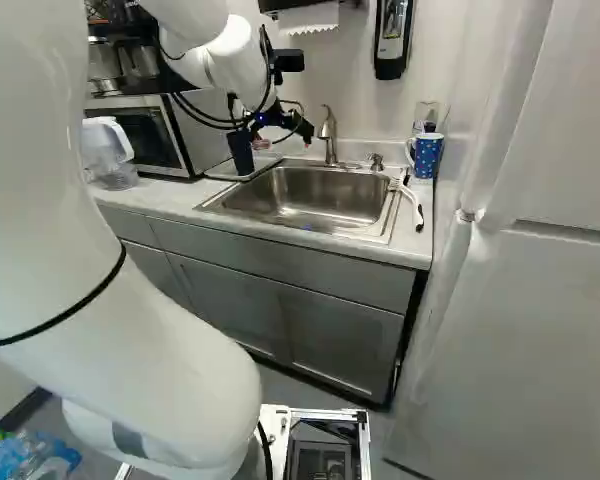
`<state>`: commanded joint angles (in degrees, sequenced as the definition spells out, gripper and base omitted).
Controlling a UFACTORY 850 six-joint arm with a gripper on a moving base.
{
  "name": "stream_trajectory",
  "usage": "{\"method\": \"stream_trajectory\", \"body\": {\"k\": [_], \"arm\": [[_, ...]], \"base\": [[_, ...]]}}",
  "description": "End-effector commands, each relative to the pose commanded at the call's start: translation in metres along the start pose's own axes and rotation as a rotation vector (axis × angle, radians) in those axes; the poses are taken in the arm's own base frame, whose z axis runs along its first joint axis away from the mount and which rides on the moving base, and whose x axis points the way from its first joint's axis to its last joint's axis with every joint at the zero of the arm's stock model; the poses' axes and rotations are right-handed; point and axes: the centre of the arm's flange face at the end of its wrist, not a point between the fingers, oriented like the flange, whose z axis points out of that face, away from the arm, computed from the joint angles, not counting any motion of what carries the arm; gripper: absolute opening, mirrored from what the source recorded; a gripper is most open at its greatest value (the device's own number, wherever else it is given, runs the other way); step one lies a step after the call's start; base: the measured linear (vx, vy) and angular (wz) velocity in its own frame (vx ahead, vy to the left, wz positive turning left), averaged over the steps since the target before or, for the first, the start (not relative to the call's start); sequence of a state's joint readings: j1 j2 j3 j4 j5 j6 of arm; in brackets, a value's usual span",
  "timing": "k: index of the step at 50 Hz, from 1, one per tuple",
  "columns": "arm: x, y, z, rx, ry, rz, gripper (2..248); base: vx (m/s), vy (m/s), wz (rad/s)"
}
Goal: Rinse the cup and place it in the tray
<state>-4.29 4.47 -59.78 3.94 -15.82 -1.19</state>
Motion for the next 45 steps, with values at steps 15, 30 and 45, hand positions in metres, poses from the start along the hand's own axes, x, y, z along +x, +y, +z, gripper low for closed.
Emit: {"method": "stream_trajectory", "body": {"k": [15,30,45], "arm": [[-0.014,0.021,-0.008,-0.030,-0.082,0.031,247],[-0.023,0.045,-0.014,-0.065,-0.135,0.070,247],[-0.023,0.053,-0.016,-0.077,-0.134,0.082,247]], "base": [[0.000,0.000,0.000],[0.000,0.000,0.000],[0.000,0.000,0.000]]}}
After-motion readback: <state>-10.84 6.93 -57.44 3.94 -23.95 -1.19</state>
